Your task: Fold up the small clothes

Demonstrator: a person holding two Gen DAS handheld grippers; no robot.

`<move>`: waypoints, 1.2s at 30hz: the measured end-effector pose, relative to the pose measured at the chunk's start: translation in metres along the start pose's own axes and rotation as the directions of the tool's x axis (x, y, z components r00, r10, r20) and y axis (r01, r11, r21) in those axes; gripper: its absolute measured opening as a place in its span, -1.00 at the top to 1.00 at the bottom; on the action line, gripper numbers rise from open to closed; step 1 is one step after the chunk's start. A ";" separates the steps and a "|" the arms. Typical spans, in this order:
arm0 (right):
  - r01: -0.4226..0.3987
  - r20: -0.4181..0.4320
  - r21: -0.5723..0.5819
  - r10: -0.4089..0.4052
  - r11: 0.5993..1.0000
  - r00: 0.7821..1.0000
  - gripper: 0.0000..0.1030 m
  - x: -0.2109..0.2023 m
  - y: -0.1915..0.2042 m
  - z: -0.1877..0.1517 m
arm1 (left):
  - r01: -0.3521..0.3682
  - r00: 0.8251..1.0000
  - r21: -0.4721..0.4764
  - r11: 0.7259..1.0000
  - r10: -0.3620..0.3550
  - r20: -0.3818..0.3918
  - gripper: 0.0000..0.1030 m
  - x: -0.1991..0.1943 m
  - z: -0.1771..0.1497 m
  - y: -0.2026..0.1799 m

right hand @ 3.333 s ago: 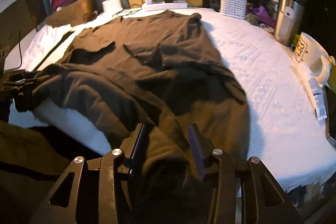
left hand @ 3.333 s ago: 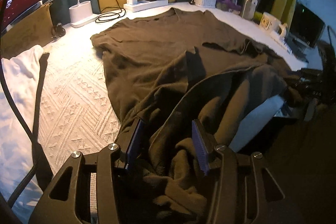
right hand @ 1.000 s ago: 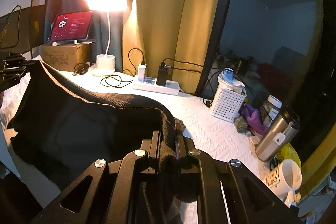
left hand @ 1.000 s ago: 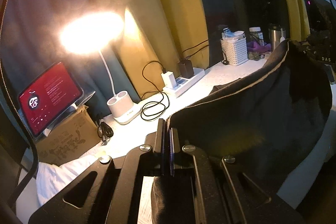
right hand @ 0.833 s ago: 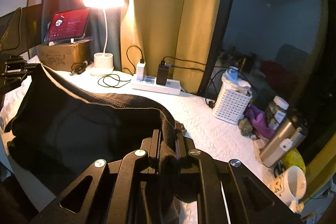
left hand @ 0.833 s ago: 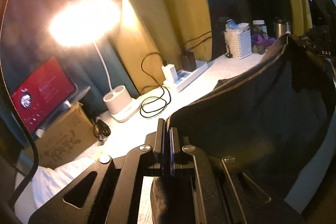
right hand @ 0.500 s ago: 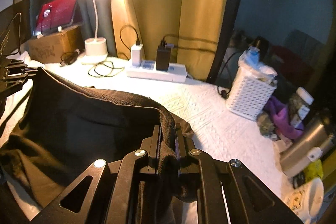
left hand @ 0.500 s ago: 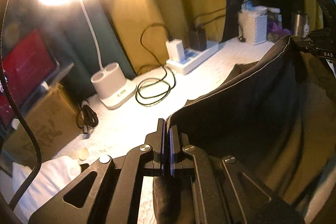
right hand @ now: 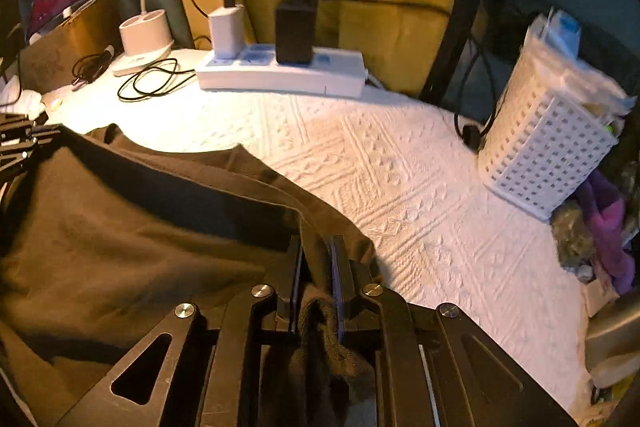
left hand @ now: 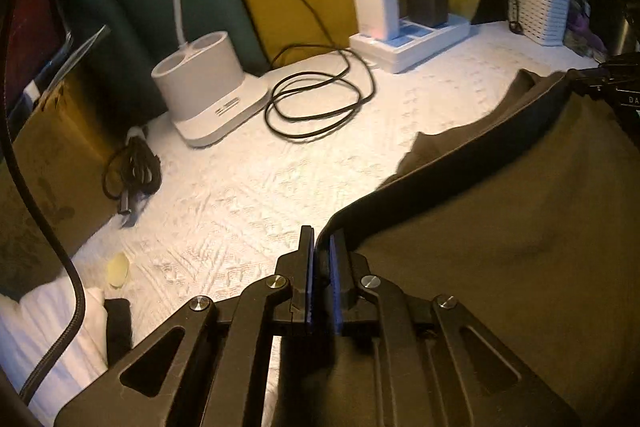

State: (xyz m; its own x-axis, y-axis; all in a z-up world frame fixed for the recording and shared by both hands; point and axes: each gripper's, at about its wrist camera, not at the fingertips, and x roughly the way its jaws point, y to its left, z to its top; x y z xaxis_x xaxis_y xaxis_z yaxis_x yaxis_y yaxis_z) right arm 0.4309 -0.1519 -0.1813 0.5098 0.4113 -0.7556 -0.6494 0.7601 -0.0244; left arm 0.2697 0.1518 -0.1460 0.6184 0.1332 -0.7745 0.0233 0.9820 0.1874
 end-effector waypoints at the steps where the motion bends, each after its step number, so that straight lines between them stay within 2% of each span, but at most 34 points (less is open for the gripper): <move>1: 0.015 0.007 0.004 -0.015 1.000 1.000 0.23 -0.002 -0.004 0.001 | 0.000 1.000 -0.008 1.000 0.000 -0.002 0.79 0.000 0.000 0.002; 2: 0.026 0.018 0.011 -0.026 1.000 1.000 -0.03 -0.006 -0.009 0.001 | 0.001 1.000 -0.024 1.000 -0.001 -0.005 0.77 -0.001 0.001 0.005; 3: 0.039 0.034 0.021 -0.040 0.999 0.999 -0.12 -0.011 -0.015 0.002 | -0.002 1.000 -0.039 0.999 0.002 -0.004 0.65 -0.001 0.002 0.008; 7: 0.133 0.082 0.081 -0.140 0.988 0.987 -0.15 -0.034 -0.043 -0.001 | -0.037 0.999 -0.132 0.991 0.037 0.000 0.37 -0.008 0.005 0.029; 10: 0.137 0.090 0.148 -0.152 0.979 0.984 -0.15 -0.049 -0.064 -0.013 | -0.043 0.999 -0.165 0.985 0.044 0.005 0.29 -0.021 0.001 0.039; 14: 0.068 0.071 0.212 -0.085 0.975 0.994 -0.15 -0.056 -0.073 -0.037 | -0.056 0.998 -0.175 0.983 0.054 -0.018 0.21 -0.035 -0.018 0.039; 16: 0.017 0.050 0.257 -0.031 0.966 0.998 -0.15 -0.050 -0.074 -0.048 | -0.058 0.998 -0.196 0.979 0.052 -0.038 -0.09 -0.037 -0.031 0.040; 17: -0.011 0.047 0.283 -0.002 0.959 0.999 -0.14 -0.047 -0.074 -0.053 | -0.062 0.998 -0.209 0.976 0.054 -0.045 -0.11 -0.039 -0.038 0.041; 22: -0.113 0.089 0.392 0.084 0.913 0.992 -0.14 -0.047 -0.077 -0.060 | -0.039 0.998 -0.314 0.949 0.020 -0.064 -0.12 -0.044 -0.062 0.049; 28: -0.212 0.154 0.511 0.153 0.833 0.976 -0.14 -0.050 -0.080 -0.063 | -0.019 0.999 -0.366 0.930 0.002 -0.045 -0.12 -0.051 -0.072 0.052; 30: -0.267 0.175 0.543 0.205 0.796 0.963 0.09 -0.048 -0.080 -0.067 | -0.006 0.999 -0.373 0.928 -0.014 -0.051 -0.12 -0.046 -0.075 0.051; 31: -0.298 0.168 0.553 0.246 0.778 0.955 0.14 -0.043 -0.077 -0.069 | -0.001 0.998 -0.376 0.927 -0.022 -0.055 -0.12 -0.043 -0.076 0.050; 34: -0.293 0.132 0.524 0.264 0.800 0.956 0.16 -0.034 -0.061 -0.069 | 0.005 0.999 -0.369 0.929 -0.020 -0.037 -0.12 -0.042 -0.075 0.046; 36: -0.309 0.125 0.513 0.286 0.801 0.950 0.47 -0.026 -0.055 -0.068 | 0.008 0.999 -0.359 0.933 -0.019 -0.027 -0.12 -0.043 -0.075 0.042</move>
State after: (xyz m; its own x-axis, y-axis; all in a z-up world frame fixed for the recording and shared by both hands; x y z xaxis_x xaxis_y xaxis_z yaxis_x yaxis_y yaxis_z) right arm 0.4149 -0.2387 -0.2052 0.3689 0.6710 -0.6432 -0.3876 0.7400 0.5497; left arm 0.1853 0.1977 -0.1501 0.5961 0.1182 -0.7942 -0.2558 0.9655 -0.0483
